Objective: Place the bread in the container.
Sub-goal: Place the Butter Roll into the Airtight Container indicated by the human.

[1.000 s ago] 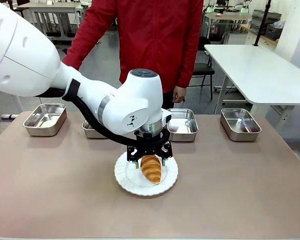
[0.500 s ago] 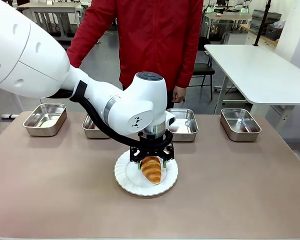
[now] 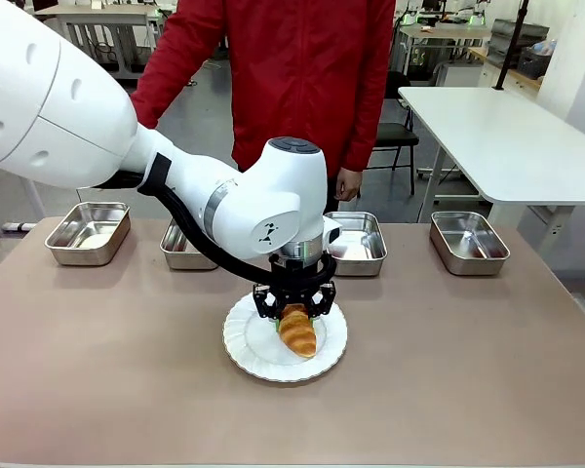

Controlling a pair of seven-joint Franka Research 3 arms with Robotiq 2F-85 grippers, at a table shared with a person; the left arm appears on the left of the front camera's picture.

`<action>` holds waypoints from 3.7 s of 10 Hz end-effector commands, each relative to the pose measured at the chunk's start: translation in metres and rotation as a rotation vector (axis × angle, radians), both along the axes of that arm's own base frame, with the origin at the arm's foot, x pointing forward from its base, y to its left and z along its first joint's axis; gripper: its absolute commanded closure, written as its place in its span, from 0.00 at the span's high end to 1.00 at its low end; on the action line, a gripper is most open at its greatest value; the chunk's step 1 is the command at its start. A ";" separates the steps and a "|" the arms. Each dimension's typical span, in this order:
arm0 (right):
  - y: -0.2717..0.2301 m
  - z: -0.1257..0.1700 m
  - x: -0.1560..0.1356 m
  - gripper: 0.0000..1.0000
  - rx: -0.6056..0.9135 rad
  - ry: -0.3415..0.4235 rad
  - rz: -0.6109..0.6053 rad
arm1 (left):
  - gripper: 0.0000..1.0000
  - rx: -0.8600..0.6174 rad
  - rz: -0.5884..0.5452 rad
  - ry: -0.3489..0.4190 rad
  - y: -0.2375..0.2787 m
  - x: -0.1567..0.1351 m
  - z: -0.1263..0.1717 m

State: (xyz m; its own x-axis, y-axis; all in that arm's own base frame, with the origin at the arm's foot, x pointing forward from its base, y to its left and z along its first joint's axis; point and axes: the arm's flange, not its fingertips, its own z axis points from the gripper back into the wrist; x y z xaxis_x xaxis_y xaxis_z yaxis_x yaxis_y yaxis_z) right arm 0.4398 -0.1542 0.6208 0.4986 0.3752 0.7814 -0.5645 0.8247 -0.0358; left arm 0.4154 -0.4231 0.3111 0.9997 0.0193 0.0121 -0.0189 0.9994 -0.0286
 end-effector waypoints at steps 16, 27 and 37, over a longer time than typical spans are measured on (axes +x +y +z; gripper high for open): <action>0.000 0.000 -0.001 1.00 -0.001 -0.001 0.000 | 0.45 -0.191 -0.330 -0.130 0.293 0.090 0.119; 0.000 0.000 -0.001 1.00 -0.001 -0.001 0.000 | 0.45 -0.087 -0.345 -0.150 0.422 0.189 0.119; 0.000 0.000 -0.001 1.00 -0.001 -0.001 0.000 | 0.45 -0.010 -0.376 -0.141 0.457 0.229 0.065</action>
State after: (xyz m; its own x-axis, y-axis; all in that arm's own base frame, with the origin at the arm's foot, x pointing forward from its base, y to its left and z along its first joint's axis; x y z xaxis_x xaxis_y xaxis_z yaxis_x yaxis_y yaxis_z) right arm 0.4404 -0.1542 0.6203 0.4998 0.3754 0.7806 -0.5645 0.8247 -0.0352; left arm 0.6419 0.0294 0.3716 0.9248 -0.3475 0.1551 0.3568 0.9335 -0.0354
